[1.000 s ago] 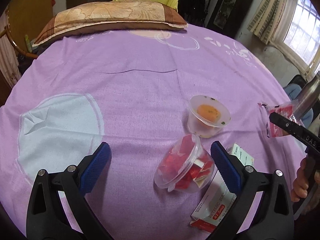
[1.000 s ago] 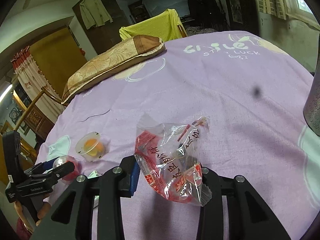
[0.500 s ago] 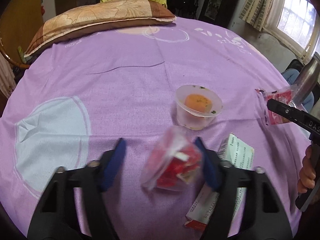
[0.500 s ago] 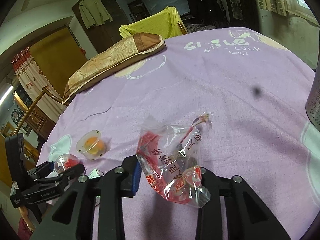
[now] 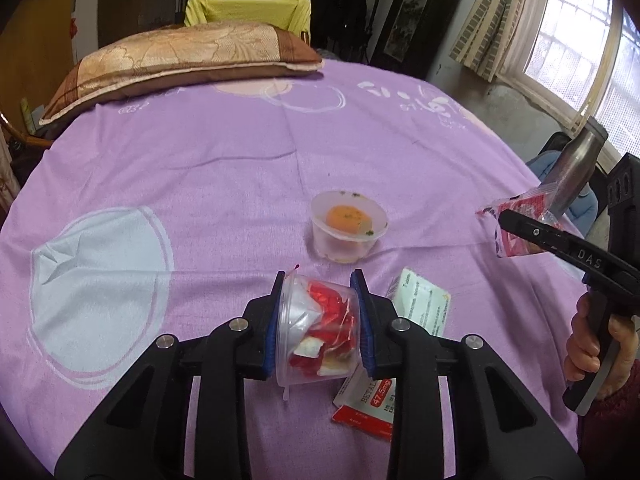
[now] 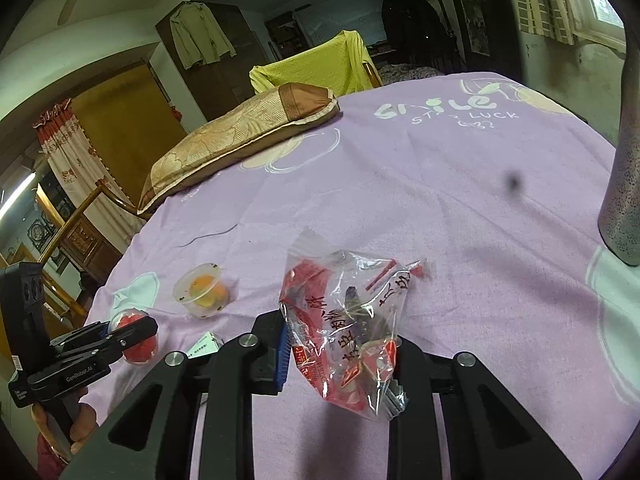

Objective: Collect trash
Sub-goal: 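Carry the jelly cup and snack packet over the red wastebasket with both tools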

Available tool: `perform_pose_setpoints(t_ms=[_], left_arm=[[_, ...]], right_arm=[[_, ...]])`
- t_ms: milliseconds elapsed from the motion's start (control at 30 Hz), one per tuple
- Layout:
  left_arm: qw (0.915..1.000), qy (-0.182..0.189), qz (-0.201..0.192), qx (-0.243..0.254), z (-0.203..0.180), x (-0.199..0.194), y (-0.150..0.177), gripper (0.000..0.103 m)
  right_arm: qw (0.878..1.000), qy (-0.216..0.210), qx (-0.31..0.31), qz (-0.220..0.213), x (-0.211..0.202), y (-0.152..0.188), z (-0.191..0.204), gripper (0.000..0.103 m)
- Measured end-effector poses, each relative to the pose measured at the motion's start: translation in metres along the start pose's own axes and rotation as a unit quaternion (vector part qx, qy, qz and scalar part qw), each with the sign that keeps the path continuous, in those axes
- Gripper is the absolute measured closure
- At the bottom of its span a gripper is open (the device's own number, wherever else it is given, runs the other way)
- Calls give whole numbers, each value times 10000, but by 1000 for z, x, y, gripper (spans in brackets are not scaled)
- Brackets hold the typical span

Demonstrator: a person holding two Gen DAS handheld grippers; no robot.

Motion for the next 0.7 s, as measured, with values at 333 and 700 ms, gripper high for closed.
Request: perform_pose_setpoints(t_ms=[333,700], left_arm=[[9987,251,-436,-8,-17,-36,2,71],[9905,961,-793,577,-124,-76,1,71]], right_arm=[[9988,-333,127,-341,-51,11,-9,79],[9926,-285,173,-1171,-191,49,-51,79]])
Point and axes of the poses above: each gripper's, at about its wrist camera, not at the fingertips, and x roughly the way its jaws point, z to its left, y to its underside, the point moved 2 cm from there along x, roughly the way its jaws point, and after that the axes turned 12 degrees about x, right-handed, at the moved point
